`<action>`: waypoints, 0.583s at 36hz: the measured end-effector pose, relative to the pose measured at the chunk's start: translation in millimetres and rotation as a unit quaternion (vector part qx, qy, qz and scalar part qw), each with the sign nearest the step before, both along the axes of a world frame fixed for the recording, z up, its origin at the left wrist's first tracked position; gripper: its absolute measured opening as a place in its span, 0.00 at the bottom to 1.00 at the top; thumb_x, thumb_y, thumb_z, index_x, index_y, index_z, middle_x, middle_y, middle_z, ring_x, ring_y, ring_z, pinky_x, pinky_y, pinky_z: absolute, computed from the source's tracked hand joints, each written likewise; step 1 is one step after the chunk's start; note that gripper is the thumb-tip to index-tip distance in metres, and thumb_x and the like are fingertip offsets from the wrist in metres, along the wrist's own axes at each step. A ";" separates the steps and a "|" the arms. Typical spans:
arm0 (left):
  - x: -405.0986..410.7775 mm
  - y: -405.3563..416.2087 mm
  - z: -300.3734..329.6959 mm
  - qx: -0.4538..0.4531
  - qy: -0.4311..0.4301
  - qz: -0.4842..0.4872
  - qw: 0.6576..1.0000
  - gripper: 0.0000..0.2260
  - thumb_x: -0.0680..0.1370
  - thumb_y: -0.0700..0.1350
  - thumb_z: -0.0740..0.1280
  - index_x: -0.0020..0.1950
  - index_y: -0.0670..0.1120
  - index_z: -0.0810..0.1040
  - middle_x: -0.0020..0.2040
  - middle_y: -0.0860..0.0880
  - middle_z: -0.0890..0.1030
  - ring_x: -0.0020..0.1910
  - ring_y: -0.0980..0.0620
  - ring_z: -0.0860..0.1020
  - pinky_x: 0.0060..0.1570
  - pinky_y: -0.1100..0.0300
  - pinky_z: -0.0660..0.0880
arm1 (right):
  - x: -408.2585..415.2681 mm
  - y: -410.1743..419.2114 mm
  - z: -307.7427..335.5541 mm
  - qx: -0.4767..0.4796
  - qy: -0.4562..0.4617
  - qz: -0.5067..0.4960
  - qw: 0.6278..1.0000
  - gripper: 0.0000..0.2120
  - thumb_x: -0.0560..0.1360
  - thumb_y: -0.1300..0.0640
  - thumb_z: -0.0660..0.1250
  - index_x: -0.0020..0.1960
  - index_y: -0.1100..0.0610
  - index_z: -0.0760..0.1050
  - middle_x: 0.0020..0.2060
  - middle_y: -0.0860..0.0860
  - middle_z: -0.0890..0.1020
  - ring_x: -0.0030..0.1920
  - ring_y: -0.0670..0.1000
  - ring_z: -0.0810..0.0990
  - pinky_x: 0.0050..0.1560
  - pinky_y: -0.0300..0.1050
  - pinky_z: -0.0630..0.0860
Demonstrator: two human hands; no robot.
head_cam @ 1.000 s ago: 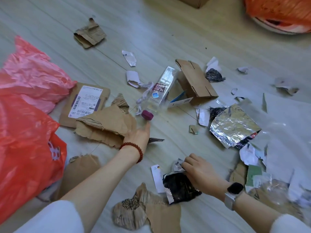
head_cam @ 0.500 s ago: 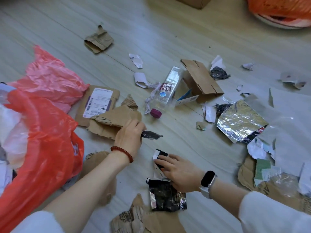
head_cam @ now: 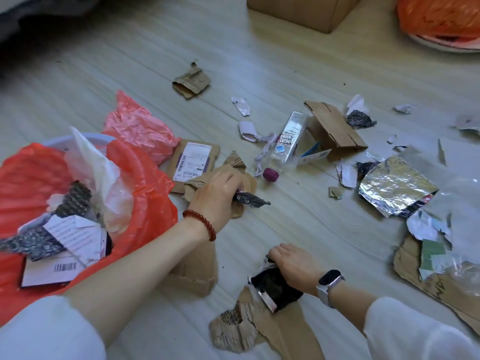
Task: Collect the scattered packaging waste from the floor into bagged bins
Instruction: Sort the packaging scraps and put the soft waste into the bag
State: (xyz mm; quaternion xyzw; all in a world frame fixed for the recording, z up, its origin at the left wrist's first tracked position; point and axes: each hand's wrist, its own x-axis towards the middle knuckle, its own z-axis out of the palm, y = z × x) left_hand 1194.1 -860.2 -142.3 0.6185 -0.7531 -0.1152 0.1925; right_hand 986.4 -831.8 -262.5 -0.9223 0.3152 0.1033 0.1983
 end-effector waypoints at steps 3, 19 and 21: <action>3.3 4.3 16.3 -0.022 0.022 -0.003 1.000 0.08 0.66 0.28 0.64 0.39 0.40 0.75 0.39 0.43 0.76 0.39 0.43 0.74 0.33 0.49 0.74 | 2.4 0.8 23.5 0.071 -0.010 -0.111 0.991 0.16 0.76 0.64 0.55 0.63 0.58 0.65 0.57 0.55 0.74 0.57 0.56 0.71 0.50 0.43 0.64; 149.9 59.0 121.3 -0.035 0.273 0.313 0.909 0.13 0.71 0.37 0.71 0.52 0.45 0.74 0.43 0.51 0.78 0.45 0.51 0.76 0.44 0.62 0.69 | 124.8 -53.0 205.0 0.053 -0.253 -0.146 0.955 0.20 0.77 0.59 0.59 0.67 0.50 0.61 0.54 0.59 0.78 0.51 0.58 0.77 0.51 0.51 0.72; 174.8 78.7 115.1 -0.005 0.245 0.335 0.910 0.13 0.70 0.38 0.72 0.51 0.44 0.74 0.43 0.51 0.79 0.45 0.50 0.77 0.43 0.61 0.71 | 149.7 -48.8 217.1 0.053 -0.265 -0.122 0.955 0.19 0.77 0.58 0.59 0.66 0.48 0.60 0.51 0.59 0.79 0.51 0.60 0.77 0.51 0.56 0.74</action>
